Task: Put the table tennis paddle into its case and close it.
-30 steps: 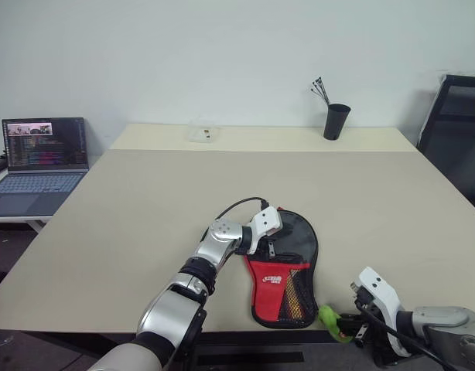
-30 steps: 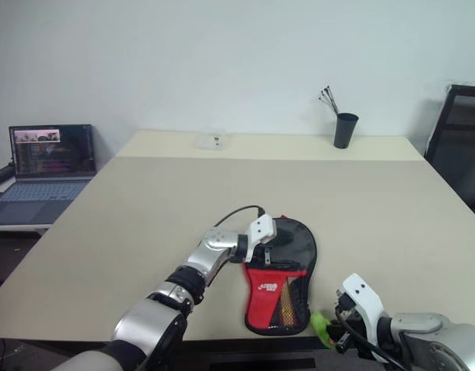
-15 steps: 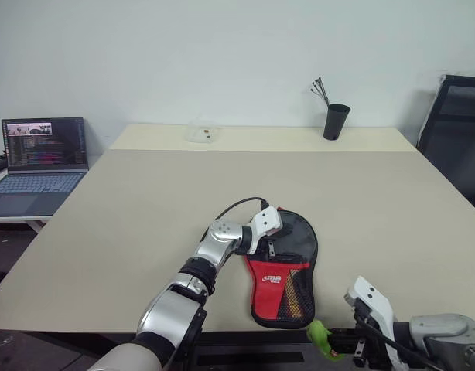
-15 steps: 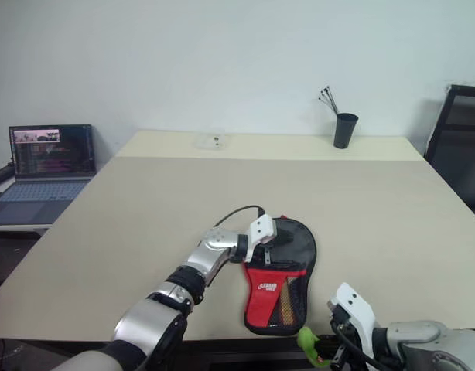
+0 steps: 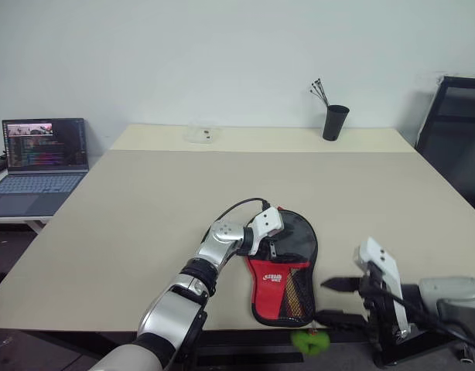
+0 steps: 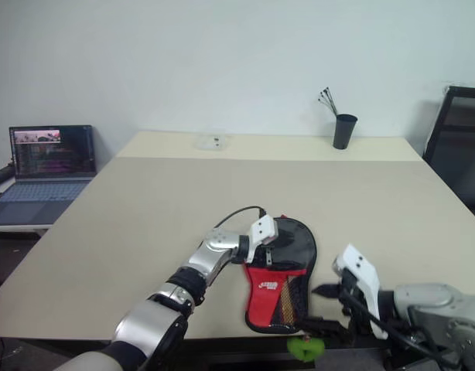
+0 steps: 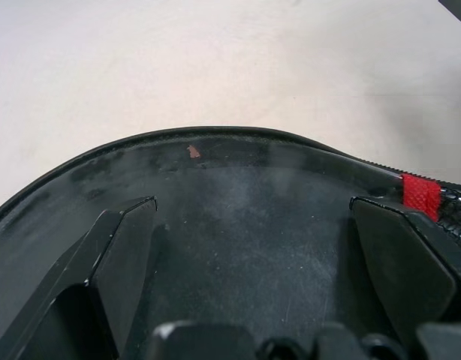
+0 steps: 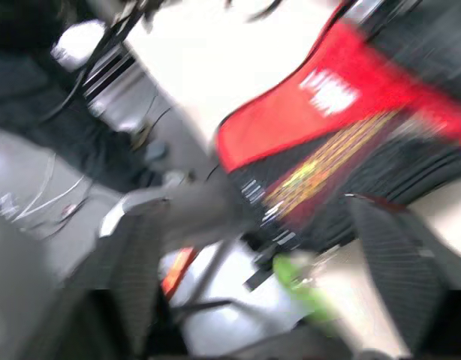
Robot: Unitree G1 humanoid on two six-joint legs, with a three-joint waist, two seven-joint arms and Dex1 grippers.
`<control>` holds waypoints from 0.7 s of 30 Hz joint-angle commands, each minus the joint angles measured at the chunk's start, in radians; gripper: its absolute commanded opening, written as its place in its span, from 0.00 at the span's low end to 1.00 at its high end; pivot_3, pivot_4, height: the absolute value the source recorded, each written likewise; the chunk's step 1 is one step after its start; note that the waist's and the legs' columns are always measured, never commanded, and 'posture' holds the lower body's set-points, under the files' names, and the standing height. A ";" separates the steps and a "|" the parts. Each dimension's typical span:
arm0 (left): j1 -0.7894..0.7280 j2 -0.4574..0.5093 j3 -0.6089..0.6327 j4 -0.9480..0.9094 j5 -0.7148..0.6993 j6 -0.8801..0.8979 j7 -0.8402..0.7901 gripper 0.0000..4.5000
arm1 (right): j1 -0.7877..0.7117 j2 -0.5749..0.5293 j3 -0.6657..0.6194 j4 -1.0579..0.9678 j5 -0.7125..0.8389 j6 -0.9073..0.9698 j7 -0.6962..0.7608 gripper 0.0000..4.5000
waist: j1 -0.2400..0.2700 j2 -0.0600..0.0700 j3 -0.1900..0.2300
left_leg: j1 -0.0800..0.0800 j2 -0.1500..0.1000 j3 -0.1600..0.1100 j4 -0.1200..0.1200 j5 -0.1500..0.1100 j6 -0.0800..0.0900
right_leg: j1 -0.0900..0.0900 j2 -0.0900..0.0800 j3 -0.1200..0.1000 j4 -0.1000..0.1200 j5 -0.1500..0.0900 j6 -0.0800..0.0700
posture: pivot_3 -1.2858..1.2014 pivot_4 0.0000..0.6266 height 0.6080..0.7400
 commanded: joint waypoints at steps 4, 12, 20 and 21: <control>0.084 0.058 0.049 -0.227 -0.080 0.106 -0.034 1.00 | -0.120 0.019 0.139 0.210 -0.258 -0.308 0.011 0.96 | -0.004 0.000 0.000 | -0.003 0.000 0.000 -0.001 0.000 0.000 | -0.002 0.001 0.000 0.000 0.000 0.000 | 0.52 0.24 1.00; 0.388 0.267 0.210 -0.688 -0.179 0.374 0.111 1.00 | -0.273 0.144 0.311 0.542 -0.499 -0.665 0.107 0.96 | -0.037 0.003 0.003 | -0.003 0.002 -0.001 -0.001 0.000 0.000 | -0.005 0.006 0.002 0.004 -0.001 -0.001 | 0.52 0.24 1.00; 0.659 0.402 0.353 -1.100 -0.273 0.578 0.232 1.00 | -0.412 0.229 0.335 0.895 -0.594 -0.932 0.314 0.96 | -0.021 0.004 0.007 | 0.001 0.003 -0.001 0.002 0.001 0.000 | -0.005 0.001 0.002 0.013 -0.002 -0.004 | 0.52 0.24 1.00; 0.665 0.410 0.359 -1.122 -0.280 0.588 0.241 1.00 | -0.421 0.230 0.334 0.912 -0.599 -0.941 0.331 0.96 | -0.018 0.004 0.007 | 0.001 0.002 -0.001 0.002 0.001 0.000 | -0.004 0.000 0.002 0.013 -0.002 -0.004 | 0.52 0.24 1.00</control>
